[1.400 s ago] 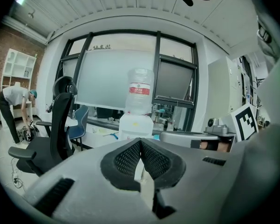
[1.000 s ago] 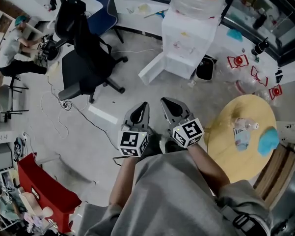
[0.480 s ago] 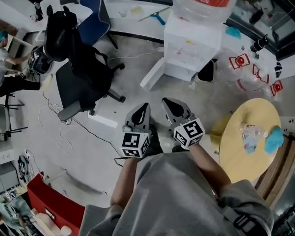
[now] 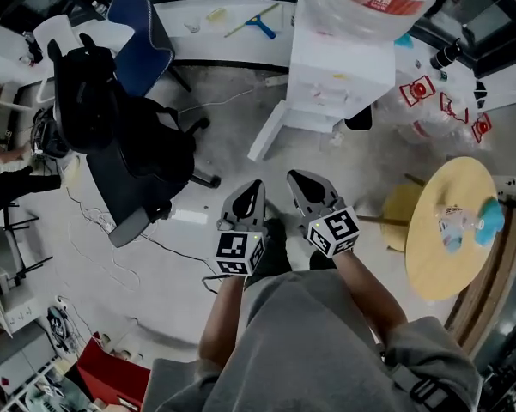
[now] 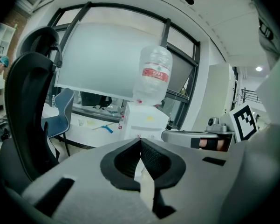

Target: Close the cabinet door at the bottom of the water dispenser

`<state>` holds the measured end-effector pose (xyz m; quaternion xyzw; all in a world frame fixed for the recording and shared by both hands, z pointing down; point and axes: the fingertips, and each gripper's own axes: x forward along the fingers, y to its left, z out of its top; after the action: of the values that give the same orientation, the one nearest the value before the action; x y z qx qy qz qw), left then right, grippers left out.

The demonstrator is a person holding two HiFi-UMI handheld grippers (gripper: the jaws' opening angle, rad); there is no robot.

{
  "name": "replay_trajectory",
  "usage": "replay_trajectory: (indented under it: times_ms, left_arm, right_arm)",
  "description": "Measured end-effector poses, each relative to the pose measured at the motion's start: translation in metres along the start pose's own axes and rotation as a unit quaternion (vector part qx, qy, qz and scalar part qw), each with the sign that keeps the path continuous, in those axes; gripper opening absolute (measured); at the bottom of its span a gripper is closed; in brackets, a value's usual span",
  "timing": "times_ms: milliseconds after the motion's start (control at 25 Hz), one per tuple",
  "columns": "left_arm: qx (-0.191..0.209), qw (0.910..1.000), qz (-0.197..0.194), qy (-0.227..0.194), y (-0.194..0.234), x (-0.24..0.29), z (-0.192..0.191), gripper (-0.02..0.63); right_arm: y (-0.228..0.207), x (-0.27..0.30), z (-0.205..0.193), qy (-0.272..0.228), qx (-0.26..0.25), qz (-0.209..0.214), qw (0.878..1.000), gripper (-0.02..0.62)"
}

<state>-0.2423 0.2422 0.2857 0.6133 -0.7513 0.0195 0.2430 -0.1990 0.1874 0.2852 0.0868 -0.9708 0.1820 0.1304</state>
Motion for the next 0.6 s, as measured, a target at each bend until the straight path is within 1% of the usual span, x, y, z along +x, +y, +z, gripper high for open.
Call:
replay_trajectory:
  times_ms: [240, 400, 600]
  left_arm:
    - [-0.012, 0.9986, -0.036, 0.036, 0.016, 0.024, -0.030, 0.006]
    - [-0.021, 0.9969, -0.046, 0.060, 0.027, 0.042, -0.052, 0.006]
    - [-0.018, 0.9954, -0.048, 0.081, 0.041, 0.074, -0.080, 0.006]
  right_arm:
    - [-0.018, 0.026, -0.020, 0.004, 0.020, -0.046, 0.999, 0.009]
    - [-0.032, 0.039, -0.035, 0.011, 0.030, -0.061, 0.998, 0.009]
    - [-0.061, 0.056, -0.063, 0.019, 0.029, -0.069, 0.997, 0.009]
